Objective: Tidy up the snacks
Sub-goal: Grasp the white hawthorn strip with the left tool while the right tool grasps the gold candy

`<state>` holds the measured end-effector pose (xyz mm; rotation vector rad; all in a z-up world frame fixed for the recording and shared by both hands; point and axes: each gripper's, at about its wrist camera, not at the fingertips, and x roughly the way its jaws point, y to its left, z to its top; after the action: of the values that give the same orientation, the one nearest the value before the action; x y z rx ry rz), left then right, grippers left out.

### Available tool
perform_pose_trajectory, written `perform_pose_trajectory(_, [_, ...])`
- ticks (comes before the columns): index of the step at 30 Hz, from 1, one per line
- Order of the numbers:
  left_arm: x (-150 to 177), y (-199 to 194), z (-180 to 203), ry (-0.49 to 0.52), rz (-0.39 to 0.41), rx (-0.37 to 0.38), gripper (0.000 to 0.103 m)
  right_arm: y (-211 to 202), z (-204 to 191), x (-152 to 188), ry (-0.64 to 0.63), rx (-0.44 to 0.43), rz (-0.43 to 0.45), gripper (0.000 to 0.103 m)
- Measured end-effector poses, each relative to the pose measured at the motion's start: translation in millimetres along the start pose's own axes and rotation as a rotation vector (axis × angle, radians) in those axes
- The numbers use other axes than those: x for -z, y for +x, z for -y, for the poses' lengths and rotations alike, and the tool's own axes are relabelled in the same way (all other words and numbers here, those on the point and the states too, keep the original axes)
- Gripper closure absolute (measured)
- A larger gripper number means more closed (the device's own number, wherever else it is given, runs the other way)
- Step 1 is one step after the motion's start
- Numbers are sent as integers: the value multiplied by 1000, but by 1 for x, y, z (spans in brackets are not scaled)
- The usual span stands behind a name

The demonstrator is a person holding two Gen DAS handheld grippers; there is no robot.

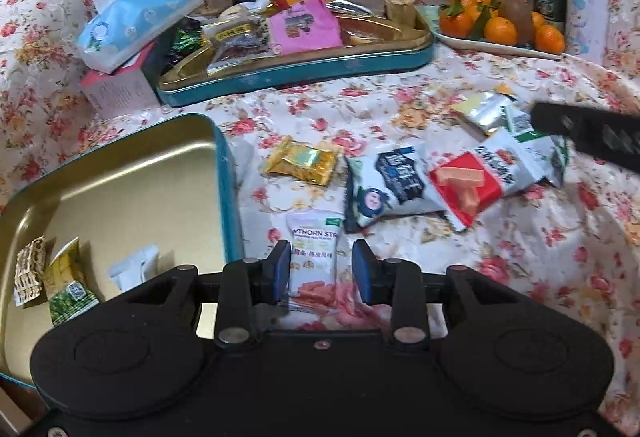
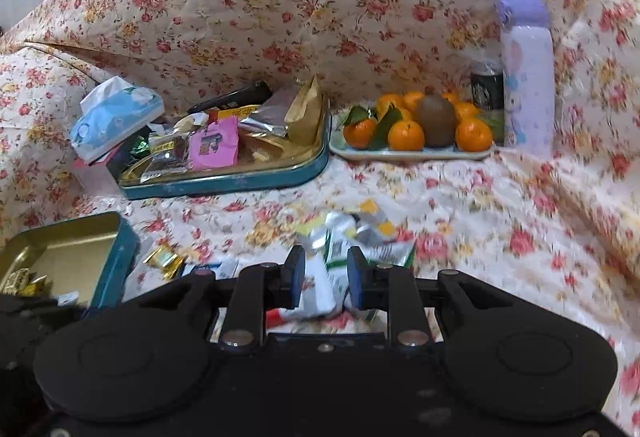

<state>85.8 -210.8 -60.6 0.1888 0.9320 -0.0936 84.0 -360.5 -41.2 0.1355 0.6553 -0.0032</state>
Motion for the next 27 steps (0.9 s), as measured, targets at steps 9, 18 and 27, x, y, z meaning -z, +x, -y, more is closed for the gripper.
perform_pose_trajectory(9, [-17,13,-12,-87,-39,25,59,30,5,-19,-16,15,-3,75])
perform_pose_trajectory(18, [-18,14,-8,-107,-53,62,69,50,9,-4,-27,70,-75,76])
perform_pose_trajectory(27, [-1,-4,24,-26,-48,164,71,19,27,20,-6,97,-110,77])
